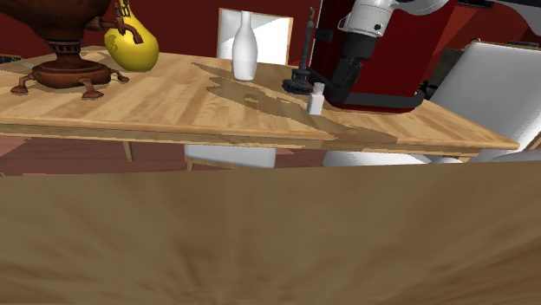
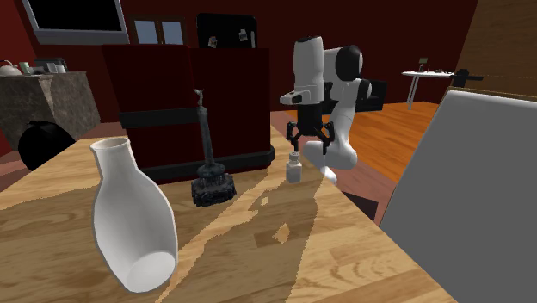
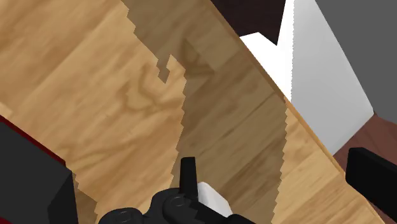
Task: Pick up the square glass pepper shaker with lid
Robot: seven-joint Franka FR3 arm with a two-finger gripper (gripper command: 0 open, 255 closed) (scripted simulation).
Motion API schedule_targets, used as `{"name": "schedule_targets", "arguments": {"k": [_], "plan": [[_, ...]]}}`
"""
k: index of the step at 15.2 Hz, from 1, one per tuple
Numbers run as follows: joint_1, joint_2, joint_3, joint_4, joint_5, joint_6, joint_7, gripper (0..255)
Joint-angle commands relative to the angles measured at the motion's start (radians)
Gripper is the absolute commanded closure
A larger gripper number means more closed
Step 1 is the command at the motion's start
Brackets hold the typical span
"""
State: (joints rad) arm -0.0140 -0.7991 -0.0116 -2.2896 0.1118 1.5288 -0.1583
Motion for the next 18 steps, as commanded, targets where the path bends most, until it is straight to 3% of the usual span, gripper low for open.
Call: {"name": "schedule_targets", "arguments": {"k": [1, 5, 6, 15, 16, 18], "plan": [[0.000, 0.000, 0.000, 0.000, 0.000, 0.000, 0.000, 0], [-0.061, 0.277, 0.080, 0.254, -0.099, -0.119, 0.153, 0], [-0.064, 0.295, 0.084, 0.271, -0.106, -0.129, 0.163, 0], [-0.062, 0.268, 0.085, 0.146, -0.103, -0.030, 0.164, 0], [-0.062, 0.268, 0.084, 0.146, -0.104, -0.030, 0.163, 255], [-0.062, 0.269, 0.085, 0.145, -0.104, -0.028, 0.164, 255]]}}
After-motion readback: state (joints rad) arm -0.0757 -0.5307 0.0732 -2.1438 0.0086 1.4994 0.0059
